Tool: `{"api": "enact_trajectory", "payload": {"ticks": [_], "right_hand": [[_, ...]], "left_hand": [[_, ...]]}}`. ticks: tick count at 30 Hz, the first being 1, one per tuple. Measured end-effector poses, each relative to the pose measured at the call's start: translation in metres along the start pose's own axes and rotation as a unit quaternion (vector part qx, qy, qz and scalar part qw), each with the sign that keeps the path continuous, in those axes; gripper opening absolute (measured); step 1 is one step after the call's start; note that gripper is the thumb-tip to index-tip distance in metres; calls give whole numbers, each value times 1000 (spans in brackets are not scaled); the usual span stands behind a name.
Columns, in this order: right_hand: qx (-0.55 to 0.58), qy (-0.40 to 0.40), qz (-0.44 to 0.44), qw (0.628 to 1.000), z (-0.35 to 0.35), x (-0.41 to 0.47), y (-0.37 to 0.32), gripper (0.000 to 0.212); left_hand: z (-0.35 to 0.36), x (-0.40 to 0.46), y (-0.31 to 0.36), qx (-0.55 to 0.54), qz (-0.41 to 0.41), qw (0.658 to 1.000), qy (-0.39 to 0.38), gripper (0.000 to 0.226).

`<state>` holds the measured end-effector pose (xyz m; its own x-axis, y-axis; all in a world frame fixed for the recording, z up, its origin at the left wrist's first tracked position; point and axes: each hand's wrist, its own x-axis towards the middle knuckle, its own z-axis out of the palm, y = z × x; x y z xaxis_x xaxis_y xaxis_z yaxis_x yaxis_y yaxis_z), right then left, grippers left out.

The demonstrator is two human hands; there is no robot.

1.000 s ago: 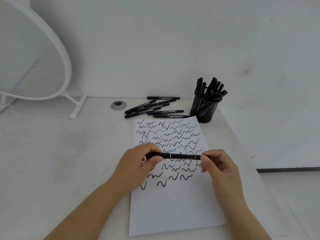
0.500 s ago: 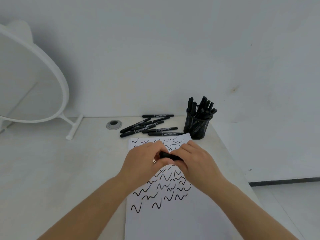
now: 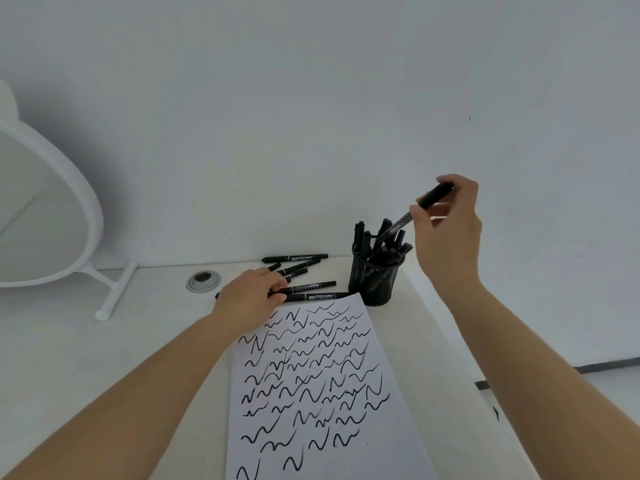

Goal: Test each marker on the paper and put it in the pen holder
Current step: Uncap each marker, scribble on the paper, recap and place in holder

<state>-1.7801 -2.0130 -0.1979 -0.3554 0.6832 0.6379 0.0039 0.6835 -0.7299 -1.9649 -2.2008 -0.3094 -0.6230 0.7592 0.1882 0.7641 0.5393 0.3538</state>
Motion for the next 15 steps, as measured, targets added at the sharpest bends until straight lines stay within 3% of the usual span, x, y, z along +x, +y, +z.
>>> {"api": "enact_trajectory", "payload": {"ticks": [15], "right_hand": [[-150, -136, -7, 979, 49, -7, 42, 46]], "left_hand": [[26, 15, -2, 38, 3, 999, -7, 16]]}}
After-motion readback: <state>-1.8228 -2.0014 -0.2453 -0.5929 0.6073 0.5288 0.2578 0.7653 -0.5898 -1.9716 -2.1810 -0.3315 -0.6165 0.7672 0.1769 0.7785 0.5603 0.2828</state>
